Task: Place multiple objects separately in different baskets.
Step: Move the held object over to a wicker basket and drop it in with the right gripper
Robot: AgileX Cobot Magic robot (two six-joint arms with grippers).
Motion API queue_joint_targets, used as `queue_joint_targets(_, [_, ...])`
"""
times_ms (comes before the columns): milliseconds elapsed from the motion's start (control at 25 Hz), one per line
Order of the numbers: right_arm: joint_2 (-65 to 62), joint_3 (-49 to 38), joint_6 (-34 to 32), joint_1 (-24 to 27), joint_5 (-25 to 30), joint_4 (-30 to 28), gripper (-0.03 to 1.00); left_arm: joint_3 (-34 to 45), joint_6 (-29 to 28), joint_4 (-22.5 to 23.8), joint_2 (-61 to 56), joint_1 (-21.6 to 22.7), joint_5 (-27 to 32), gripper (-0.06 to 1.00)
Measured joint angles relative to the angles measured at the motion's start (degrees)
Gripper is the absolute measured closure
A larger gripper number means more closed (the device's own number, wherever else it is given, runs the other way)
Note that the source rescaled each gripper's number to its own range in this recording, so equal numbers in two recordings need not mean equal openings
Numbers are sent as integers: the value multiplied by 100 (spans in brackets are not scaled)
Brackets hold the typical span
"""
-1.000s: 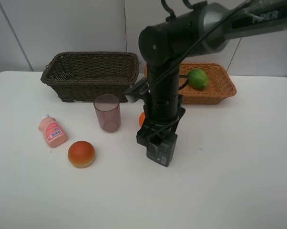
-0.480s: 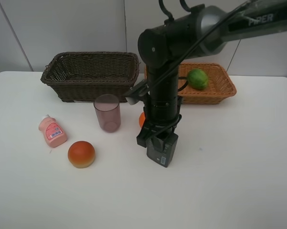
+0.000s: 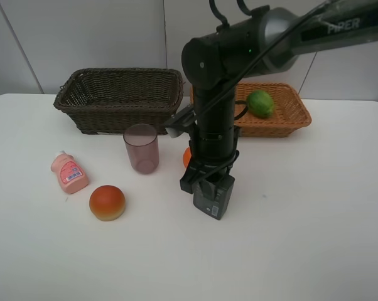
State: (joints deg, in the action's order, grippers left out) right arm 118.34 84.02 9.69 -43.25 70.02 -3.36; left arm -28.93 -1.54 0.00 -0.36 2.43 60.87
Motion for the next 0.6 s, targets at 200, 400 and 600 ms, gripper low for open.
queue_joint_targets(200, [0,0,0,0,0,0,96,0,0,0,0,0,0,-5])
queue_joint_targets(400, [0,0,0,0,0,0,96,0,0,0,0,0,-5,-5])
queue_joint_targets(600, [0,0,0,0,0,0,96,0,0,0,0,0,-5,-5])
